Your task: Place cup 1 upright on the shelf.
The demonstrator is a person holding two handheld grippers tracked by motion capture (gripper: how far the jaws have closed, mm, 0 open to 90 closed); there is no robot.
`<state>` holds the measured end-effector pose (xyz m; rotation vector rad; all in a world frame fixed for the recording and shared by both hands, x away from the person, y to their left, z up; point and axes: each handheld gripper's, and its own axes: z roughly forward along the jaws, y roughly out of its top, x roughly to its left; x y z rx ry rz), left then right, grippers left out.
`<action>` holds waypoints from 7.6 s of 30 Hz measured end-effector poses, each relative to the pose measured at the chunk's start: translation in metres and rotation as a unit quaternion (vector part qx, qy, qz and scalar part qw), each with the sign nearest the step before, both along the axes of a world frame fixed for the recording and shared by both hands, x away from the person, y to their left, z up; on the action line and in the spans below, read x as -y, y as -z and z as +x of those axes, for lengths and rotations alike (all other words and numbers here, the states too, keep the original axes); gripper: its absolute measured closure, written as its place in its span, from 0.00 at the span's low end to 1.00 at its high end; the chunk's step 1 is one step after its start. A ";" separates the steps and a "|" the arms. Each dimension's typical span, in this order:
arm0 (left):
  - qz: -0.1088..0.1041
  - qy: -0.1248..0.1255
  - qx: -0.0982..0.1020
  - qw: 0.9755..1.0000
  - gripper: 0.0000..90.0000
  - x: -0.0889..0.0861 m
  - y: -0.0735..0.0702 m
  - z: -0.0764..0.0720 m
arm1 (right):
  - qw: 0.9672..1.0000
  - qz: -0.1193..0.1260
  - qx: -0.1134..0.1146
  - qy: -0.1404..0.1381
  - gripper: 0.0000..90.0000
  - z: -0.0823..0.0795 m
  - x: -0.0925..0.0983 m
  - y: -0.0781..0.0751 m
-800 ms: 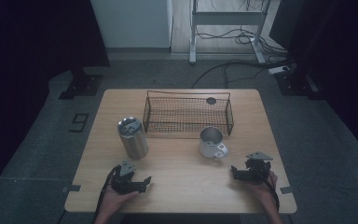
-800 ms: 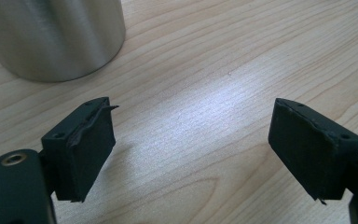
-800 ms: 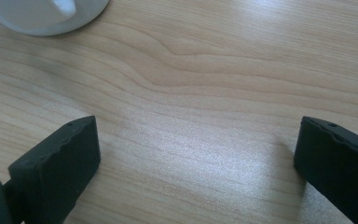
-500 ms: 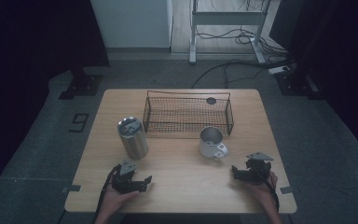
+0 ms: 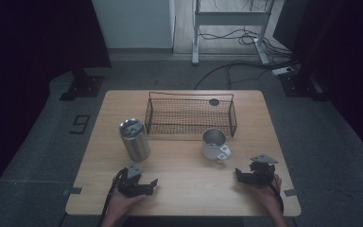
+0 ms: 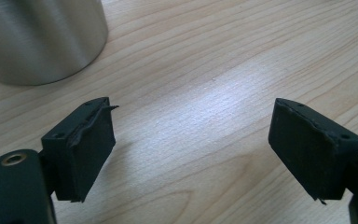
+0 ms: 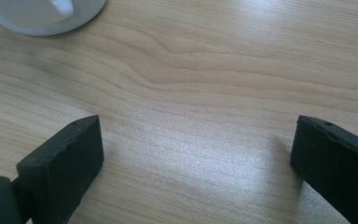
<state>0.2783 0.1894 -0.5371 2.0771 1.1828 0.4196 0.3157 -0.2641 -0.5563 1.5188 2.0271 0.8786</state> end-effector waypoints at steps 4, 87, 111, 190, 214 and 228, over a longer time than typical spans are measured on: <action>-0.005 0.001 0.005 1.000 0.16 0.004 -0.007 0.000 | 1.000 0.001 0.001 0.002 0.03 0.000 0.001 0.000; -0.018 -0.056 0.068 0.996 0.07 -0.054 -0.071 0.045 | 1.000 0.000 0.003 0.016 0.05 0.000 0.003 0.000; -0.039 -0.041 0.062 0.996 0.04 -0.056 -0.081 0.070 | 1.000 0.001 0.005 0.018 0.07 0.000 0.004 0.000; -0.036 -0.027 0.089 0.995 0.04 -0.039 -0.065 0.111 | 1.000 0.001 0.005 0.018 0.07 0.000 0.004 0.000; -0.050 -0.027 0.100 0.993 0.04 -0.041 -0.088 0.103 | 1.000 0.001 0.005 0.018 0.07 0.000 0.004 0.000; -0.046 -0.010 0.110 0.993 0.04 -0.033 -0.108 0.100 | 1.000 0.001 0.005 0.018 0.07 0.000 0.004 0.000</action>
